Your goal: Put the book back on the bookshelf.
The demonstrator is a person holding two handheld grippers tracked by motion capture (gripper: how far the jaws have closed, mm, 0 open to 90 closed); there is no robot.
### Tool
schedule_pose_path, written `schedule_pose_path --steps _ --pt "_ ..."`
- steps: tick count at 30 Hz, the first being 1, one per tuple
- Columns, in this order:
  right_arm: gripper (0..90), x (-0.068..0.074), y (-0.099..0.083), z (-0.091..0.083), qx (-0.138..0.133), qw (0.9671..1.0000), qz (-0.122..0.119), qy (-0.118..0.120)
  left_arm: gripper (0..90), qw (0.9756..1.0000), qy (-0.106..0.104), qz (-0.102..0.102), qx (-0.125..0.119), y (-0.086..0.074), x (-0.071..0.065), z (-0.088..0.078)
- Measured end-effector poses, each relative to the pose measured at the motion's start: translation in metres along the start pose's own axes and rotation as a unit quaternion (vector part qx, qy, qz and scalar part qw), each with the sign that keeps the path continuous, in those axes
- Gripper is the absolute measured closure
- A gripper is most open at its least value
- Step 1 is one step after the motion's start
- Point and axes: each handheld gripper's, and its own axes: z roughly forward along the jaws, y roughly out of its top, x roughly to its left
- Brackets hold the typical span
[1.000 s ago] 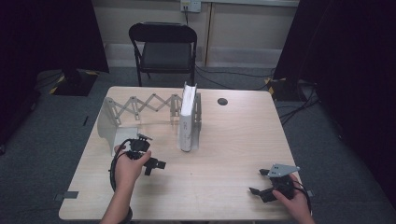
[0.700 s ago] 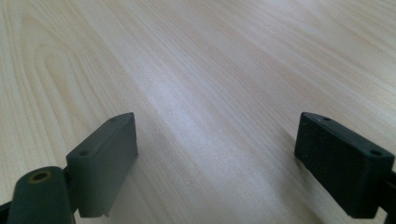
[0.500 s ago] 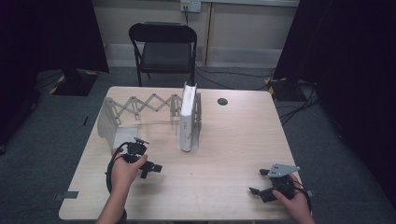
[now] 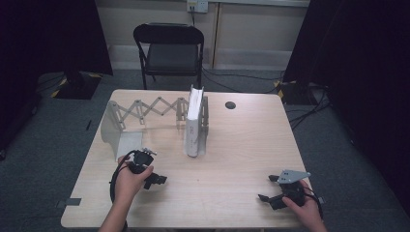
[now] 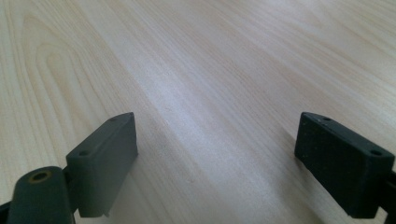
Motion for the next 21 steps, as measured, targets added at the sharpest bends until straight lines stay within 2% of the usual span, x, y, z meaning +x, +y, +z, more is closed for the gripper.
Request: schedule_pose_path --steps 3,6,9,16,21 --pt "12.4 0.000 0.000 0.000 0.000 1.0000 0.000 0.000 15.5 0.9995 0.007 0.031 -0.008 -0.004 -0.002 0.002" --pt "12.4 0.000 0.000 0.000 0.001 1.0000 0.000 -0.001 15.4 0.9969 0.018 0.074 -0.018 -0.008 -0.004 0.003" --pt "12.4 0.000 0.000 0.000 0.001 1.0000 0.000 -0.001 14.9 0.9949 0.026 0.094 -0.027 -0.013 -0.006 0.004" --pt "12.4 0.000 0.000 0.000 0.000 1.0000 0.000 0.000 13.3 0.9904 0.030 0.126 -0.049 -0.022 -0.007 0.006" --pt "12.4 0.000 0.000 0.000 0.000 1.0000 0.000 0.000 5.4 0.9881 0.023 0.135 -0.070 -0.028 -0.008 0.009"
